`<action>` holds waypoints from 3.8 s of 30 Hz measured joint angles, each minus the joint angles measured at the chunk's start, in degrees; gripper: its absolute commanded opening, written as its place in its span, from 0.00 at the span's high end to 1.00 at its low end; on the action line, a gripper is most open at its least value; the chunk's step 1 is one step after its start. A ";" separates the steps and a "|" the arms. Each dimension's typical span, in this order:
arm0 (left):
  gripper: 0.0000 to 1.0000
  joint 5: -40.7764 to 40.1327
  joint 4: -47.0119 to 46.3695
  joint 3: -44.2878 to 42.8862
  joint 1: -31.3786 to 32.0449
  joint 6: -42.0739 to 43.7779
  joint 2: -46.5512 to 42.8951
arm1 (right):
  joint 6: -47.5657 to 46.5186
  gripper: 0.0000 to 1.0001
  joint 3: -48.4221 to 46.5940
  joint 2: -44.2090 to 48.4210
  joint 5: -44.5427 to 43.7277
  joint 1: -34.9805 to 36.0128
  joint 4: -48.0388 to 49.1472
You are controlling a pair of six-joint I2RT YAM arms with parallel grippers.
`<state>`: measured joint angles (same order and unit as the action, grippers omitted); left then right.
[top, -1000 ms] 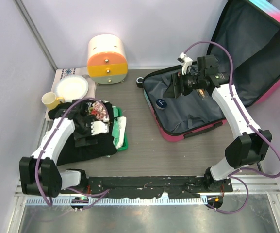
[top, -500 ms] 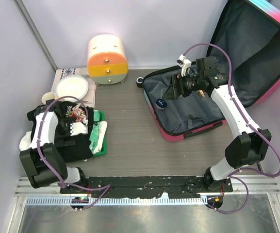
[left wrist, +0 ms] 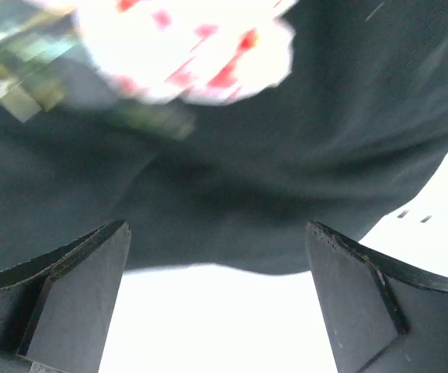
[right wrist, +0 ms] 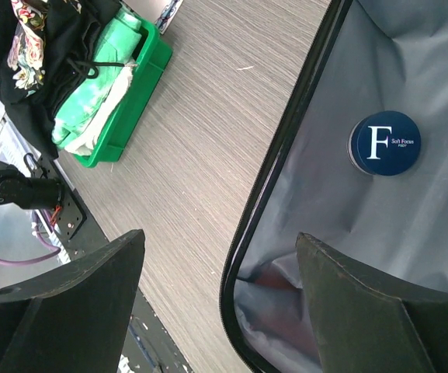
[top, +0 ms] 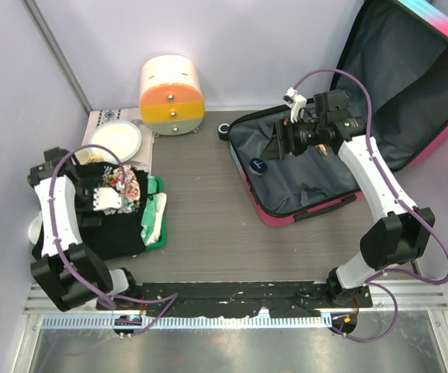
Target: Open, take out, and arrange the luggage
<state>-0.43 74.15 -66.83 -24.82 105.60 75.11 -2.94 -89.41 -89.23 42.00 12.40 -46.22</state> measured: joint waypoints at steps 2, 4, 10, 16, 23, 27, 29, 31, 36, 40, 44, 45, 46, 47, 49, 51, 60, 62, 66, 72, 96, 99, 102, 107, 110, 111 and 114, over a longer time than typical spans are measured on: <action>0.01 0.35 0.92 -4.72 0.00 0.70 -0.66 | -0.15 0.16 -0.33 0.17 0.09 0.00 -0.33; 0.00 1.66 1.49 -11.58 0.07 1.07 -0.90 | -0.28 0.16 -0.48 0.59 0.15 0.00 -0.55; 0.01 9.29 2.05 -26.18 3.48 -7.02 -1.33 | -0.31 0.16 -2.08 1.27 0.33 0.00 -0.79; 0.07 17.79 1.64 -40.74 17.66 -36.57 5.81 | 0.02 0.15 -4.00 1.22 -1.01 0.00 -0.28; 0.11 21.70 -17.05 -36.24 27.30 -75.12 10.67 | -1.92 0.02 -3.93 3.06 -12.44 0.00 4.26; 0.20 17.00 -31.63 -27.69 33.11 -93.00 12.09 | -1.88 0.00 2.43 7.74 -20.59 -0.33 9.92; 0.19 13.64 -37.90 -24.30 34.16 -101.88 13.84 | -2.38 0.00 5.14 9.60 -23.06 -0.70 11.39; 0.18 10.71 -43.54 -21.53 34.07 -109.35 15.80 | -3.02 0.00 6.62 10.25 -24.70 -1.05 12.50; 0.14 6.25 -52.00 -17.62 34.12 -119.25 17.86 | -4.24 0.00 8.33 10.12 -26.10 -1.60 13.40; 0.12 4.42 -54.99 -18.18 34.67 -120.24 17.81 | -4.92 0.00 8.81 10.14 -26.16 -2.08 14.49; 0.15 5.29 -55.84 -17.88 34.86 -121.22 17.84 | -5.42 0.00 8.85 10.23 -25.64 -3.08 15.19; 0.17 5.73 -56.50 -17.53 34.91 -121.66 17.81 | -5.75 0.00 8.85 10.23 -25.68 -3.34 15.21; 0.18 6.03 -57.86 -16.87 35.15 -122.27 17.81 | -6.01 0.00 8.85 10.23 -25.70 -3.58 15.17; 0.21 6.01 -58.86 -16.28 35.30 -122.92 17.84 | -6.25 0.00 8.85 10.19 -25.83 -3.74 15.08; 0.25 5.01 -60.70 -15.37 36.04 -123.82 18.12 | -6.91 0.01 8.85 10.08 -25.81 -4.11 14.73; 0.28 4.04 -62.38 -15.26 36.89 -125.22 19.10 | -7.58 0.01 8.85 9.99 -25.73 -4.28 14.10; 0.30 -1.18 -74.03 -8.83 38.42 -133.09 25.24 | -10.03 0.03 9.68 7.63 -25.14 -4.33 12.26; 0.31 -1.53 -76.59 -6.75 38.42 -133.87 25.66 | -9.94 0.03 9.68 6.34 -25.14 -4.35 11.30; 0.28 -2.10 -80.19 -2.58 38.53 -134.81 25.66 | -8.72 0.03 9.70 3.58 -24.90 -4.87 10.14; 0.30 -1.46 -80.56 -1.46 38.95 -136.58 25.66 | -6.36 0.05 11.08 2.84 -22.86 -9.05 10.45; 0.52 -1.49 -82.66 -14.49 36.06 -138.59 39.67 | -4.46 0.13 8.39 -3.08 -19.34 -19.45 6.67; 0.52 -1.46 -85.26 -14.71 33.77 -138.64 40.41 | -4.50 0.14 6.78 -3.98 -19.32 -19.54 5.68; 0.52 -1.07 -87.06 -16.20 32.15 -138.46 42.82 | -4.74 0.14 4.59 -5.60 -19.34 -19.54 4.57; 0.53 -0.55 -87.65 -17.57 31.06 -138.14 47.06 | -5.29 0.14 3.13 -6.56 -19.74 -19.56 3.76; 0.53 0.50 -88.04 -18.27 31.12 -138.11 48.24 | -5.55 0.14 2.80 -6.56 -19.96 -19.56 3.72; 0.53 0.92 -88.02 -18.91 31.19 -138.07 48.57 | -5.62 0.14 2.78 -6.56 -20.02 -19.56 3.69; 0.53 1.81 -87.67 -20.68 31.30 -138.16 49.53 | -5.77 0.14 2.78 -6.67 -20.11 -19.56 3.69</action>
<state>1.39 -13.52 -87.50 6.48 -32.56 124.64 -8.71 -86.63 -95.90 21.89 -7.16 -42.52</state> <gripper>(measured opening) 0.472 0.864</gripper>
